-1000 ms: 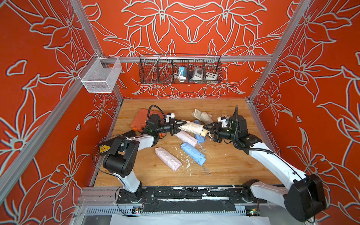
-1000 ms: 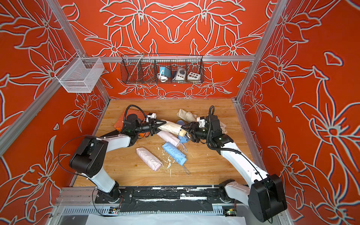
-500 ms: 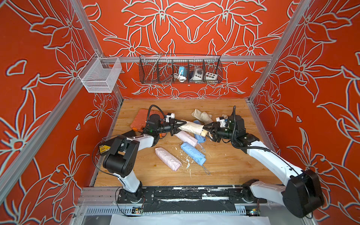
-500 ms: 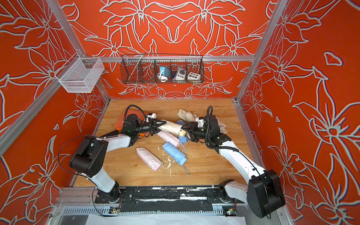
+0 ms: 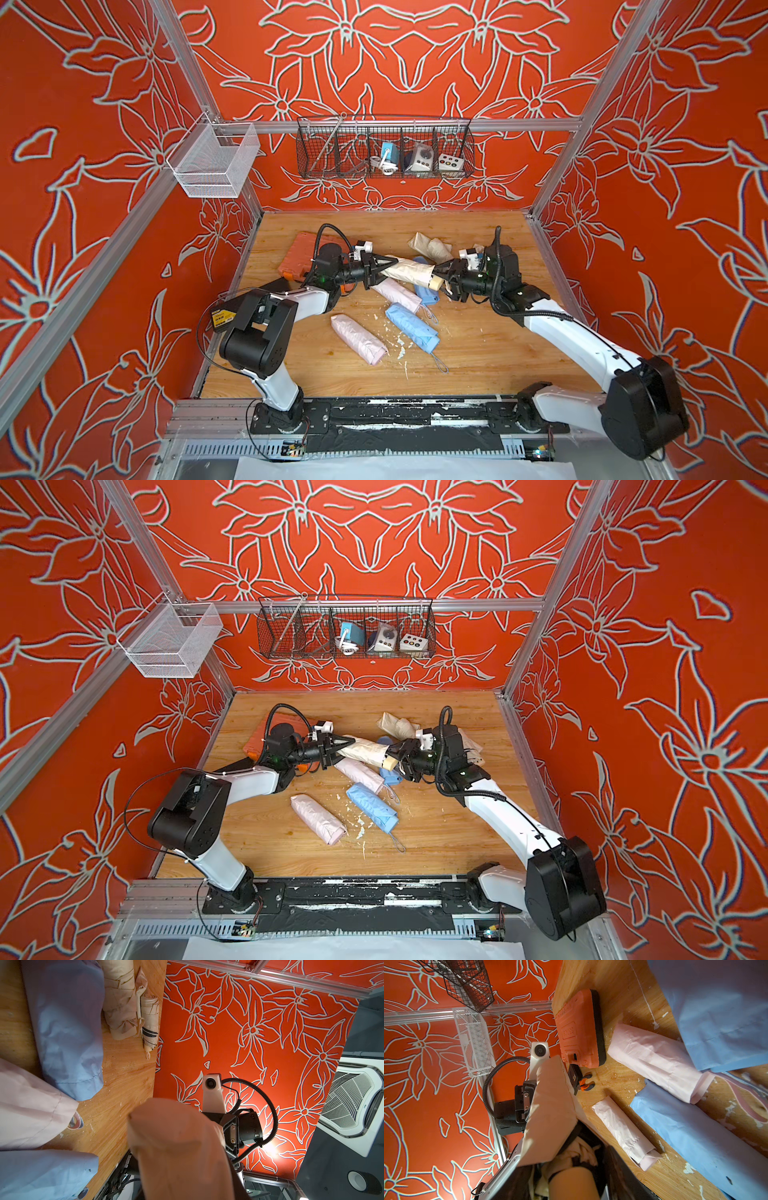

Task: Take umbrellas out of sleeves
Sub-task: Take out the umbrella from the umbrella sleeve.

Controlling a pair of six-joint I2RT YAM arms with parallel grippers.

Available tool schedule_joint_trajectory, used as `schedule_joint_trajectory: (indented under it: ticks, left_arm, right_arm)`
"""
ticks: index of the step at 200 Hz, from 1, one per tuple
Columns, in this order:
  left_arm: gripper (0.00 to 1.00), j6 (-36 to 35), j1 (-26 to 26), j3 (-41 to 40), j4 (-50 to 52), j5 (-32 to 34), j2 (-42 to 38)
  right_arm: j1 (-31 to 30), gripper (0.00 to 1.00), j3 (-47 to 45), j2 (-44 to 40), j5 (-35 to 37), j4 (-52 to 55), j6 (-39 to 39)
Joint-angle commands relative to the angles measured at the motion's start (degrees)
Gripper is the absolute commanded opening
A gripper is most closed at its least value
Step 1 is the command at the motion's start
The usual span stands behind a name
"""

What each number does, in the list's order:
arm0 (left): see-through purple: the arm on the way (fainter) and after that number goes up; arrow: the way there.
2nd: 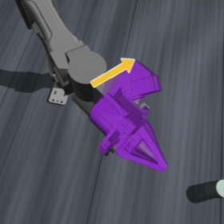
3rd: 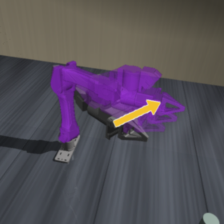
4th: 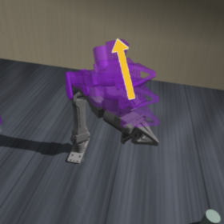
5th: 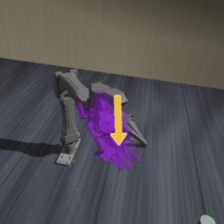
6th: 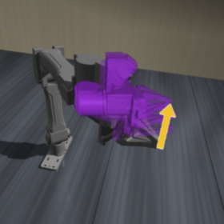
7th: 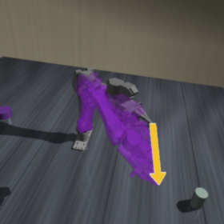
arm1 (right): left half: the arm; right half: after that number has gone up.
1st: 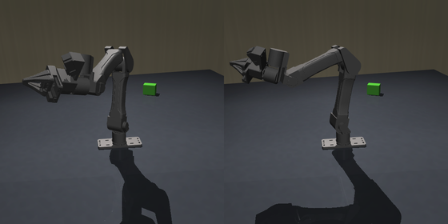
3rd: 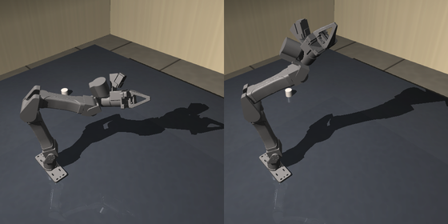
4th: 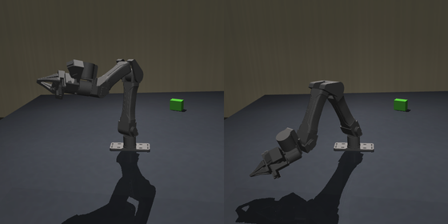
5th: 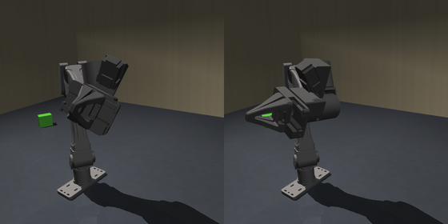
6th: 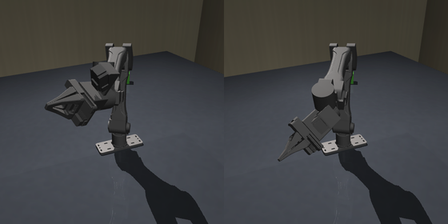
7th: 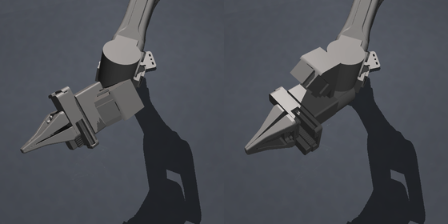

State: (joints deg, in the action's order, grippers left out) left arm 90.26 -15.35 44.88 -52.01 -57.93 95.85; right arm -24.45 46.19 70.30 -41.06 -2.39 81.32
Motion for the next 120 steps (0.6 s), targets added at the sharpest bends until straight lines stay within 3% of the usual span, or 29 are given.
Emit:
schedule_joint_trajectory:
  ticks: [1,15,62,97,120]
  left_arm:
    - [0.18,0.88,-1.60,1.79,-5.63,-2.71,-1.63]
    - [0.18,0.86,-1.80,1.81,-5.53,-2.71,-1.63]
    - [0.18,1.14,-1.78,1.52,-5.88,-2.67,-1.63]
    - [0.19,1.24,-1.72,1.44,-6.10,-3.06,-1.46]
    - [0.36,-0.33,-1.20,1.50,-4.44,-3.82,-1.68]
  right_arm:
    - [-1.26,0.54,-0.47,1.06,1.11,-2.24,1.30]
    - [-1.38,0.49,-0.61,1.40,1.24,-2.93,1.39]
    - [-1.48,0.17,-1.36,1.64,1.67,-5.24,1.65]
    - [-1.48,0.02,-2.18,0.72,1.95,-5.08,0.36]
    - [-1.13,0.00,-2.77,-0.20,1.69,-4.87,-0.28]
